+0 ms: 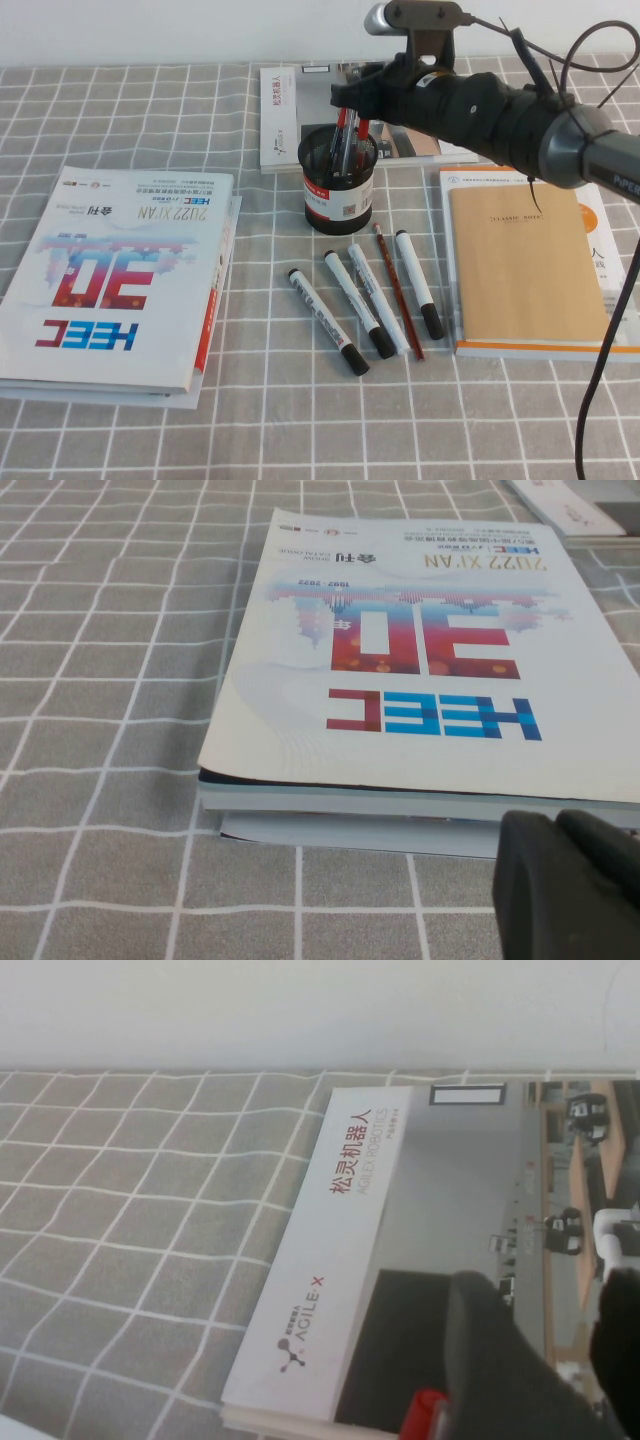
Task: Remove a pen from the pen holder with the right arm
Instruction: 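Take a marker out of the pen holder and lay it on the table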
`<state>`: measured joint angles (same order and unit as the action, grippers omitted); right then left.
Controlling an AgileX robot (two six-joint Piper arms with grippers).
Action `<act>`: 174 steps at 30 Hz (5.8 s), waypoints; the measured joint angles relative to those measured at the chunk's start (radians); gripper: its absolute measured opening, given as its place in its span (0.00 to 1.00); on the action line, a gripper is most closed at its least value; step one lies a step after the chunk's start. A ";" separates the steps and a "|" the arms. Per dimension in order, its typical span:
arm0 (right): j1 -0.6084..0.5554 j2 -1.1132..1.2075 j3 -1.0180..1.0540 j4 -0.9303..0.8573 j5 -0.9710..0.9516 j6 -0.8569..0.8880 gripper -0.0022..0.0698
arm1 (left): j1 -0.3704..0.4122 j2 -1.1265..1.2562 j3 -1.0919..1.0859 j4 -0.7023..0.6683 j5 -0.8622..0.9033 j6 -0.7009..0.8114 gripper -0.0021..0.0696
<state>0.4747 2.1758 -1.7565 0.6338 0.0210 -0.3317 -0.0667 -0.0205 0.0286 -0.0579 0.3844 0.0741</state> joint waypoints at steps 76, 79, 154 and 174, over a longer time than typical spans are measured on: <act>0.100 -0.310 -0.002 -0.365 1.004 0.196 0.04 | 0.000 0.000 0.000 0.000 0.000 0.000 0.02; 0.145 -0.232 -0.023 -0.361 1.008 0.196 0.04 | 0.000 0.000 0.000 0.000 0.000 0.000 0.02; 0.360 -0.893 0.450 -0.772 1.134 0.577 0.03 | 0.000 0.000 0.000 0.000 0.000 0.000 0.02; 0.360 -1.634 0.964 -0.837 1.138 0.624 0.02 | 0.000 0.000 0.000 0.000 0.000 0.000 0.02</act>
<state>0.8342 0.5414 -0.7928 -0.2036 1.1588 0.2920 -0.0667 -0.0205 0.0286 -0.0579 0.3844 0.0741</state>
